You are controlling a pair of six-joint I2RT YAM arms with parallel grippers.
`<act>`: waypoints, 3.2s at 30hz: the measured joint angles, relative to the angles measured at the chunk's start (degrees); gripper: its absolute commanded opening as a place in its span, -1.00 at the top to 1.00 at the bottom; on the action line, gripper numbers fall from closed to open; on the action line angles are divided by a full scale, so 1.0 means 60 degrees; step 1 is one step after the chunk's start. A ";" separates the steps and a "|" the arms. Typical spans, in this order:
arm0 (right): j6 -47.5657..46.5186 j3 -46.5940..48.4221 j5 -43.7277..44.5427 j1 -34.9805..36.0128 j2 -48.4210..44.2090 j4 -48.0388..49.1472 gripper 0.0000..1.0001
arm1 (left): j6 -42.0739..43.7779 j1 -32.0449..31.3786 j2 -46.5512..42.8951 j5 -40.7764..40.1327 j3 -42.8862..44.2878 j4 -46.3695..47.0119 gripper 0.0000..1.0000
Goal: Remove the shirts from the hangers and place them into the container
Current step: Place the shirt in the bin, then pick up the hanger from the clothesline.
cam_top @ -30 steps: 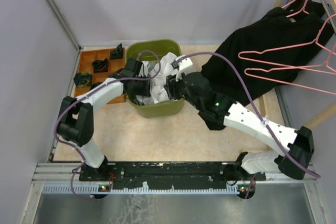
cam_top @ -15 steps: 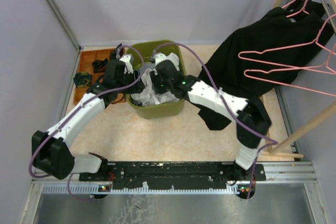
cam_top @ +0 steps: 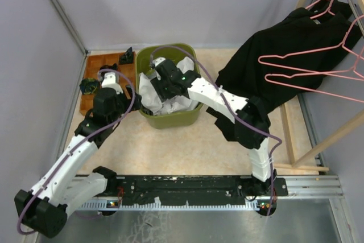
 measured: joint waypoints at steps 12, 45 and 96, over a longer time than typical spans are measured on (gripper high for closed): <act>-0.0776 -0.0208 0.2342 -0.0204 -0.2331 0.1432 -0.65 | -0.0495 0.0015 -0.2029 -0.0962 -0.1993 0.0550 -0.84; -0.2208 -0.2146 0.8109 -0.0255 -0.6262 0.4313 -0.88 | 0.0892 0.0015 -0.3144 -0.1351 -0.2113 -0.0958 -0.98; 0.1231 -1.4433 -0.1821 -0.0066 -1.5726 0.5286 -0.79 | 0.1668 -0.3544 1.2145 0.6557 1.1347 0.9890 -0.61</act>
